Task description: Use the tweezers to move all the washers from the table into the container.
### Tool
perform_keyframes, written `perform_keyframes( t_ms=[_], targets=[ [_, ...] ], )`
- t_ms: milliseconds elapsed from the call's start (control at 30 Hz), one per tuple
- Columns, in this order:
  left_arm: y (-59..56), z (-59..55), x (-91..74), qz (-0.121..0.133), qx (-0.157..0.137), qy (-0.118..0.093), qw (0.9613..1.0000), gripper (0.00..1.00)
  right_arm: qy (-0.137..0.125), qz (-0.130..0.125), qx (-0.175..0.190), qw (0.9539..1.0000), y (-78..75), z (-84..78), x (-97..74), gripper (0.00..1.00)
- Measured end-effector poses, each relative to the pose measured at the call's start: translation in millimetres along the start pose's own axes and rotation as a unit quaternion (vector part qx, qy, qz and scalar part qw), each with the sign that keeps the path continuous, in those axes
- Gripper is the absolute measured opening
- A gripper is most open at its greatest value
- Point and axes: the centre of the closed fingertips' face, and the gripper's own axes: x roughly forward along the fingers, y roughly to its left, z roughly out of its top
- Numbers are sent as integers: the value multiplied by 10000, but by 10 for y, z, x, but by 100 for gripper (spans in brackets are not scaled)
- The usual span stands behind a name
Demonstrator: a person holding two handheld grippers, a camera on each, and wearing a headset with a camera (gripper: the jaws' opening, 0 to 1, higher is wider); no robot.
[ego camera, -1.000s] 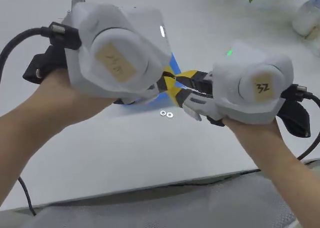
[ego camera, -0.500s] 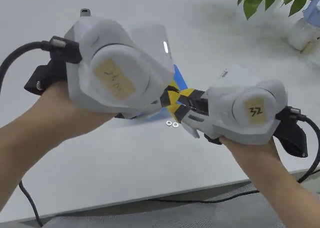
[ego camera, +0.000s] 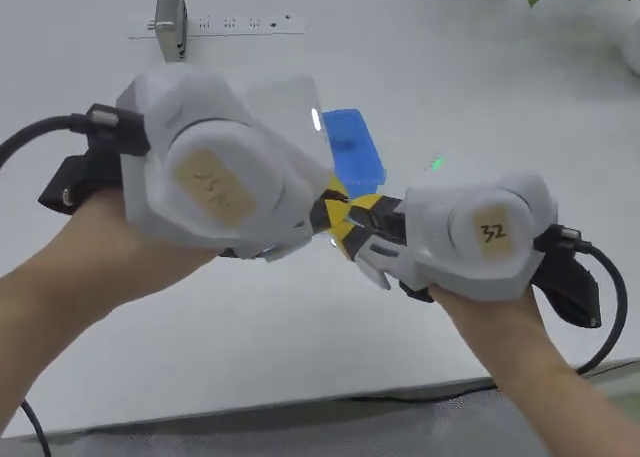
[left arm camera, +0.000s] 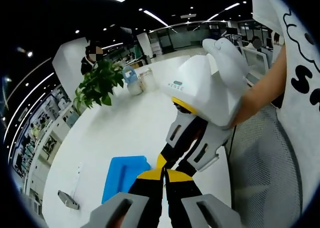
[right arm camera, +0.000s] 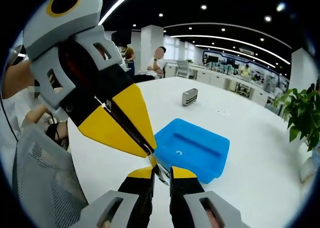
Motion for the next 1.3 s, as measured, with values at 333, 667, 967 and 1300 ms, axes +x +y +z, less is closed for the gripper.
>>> perform_keyframes(
  t_ms=[333, 667, 967, 1300],
  targets=[
    [62, -139, 206, -275, -179, 13, 9995, 0, 185, 22, 179, 9997, -90, -154, 108, 8],
    [24, -230, 337, -400, -81, 163, 9990, 0, 291, 102, 257, 9992, -104, -292, 186, 7],
    [42, -208, 359, -386, -55, 167, 9991, 0, 229, 128, 369, 9990, -139, -278, 170, 6],
    [38, -196, 359, -520, -48, 121, 9986, 0, 246, 127, 185, 9994, -149, -227, 139, 8]
  ],
)
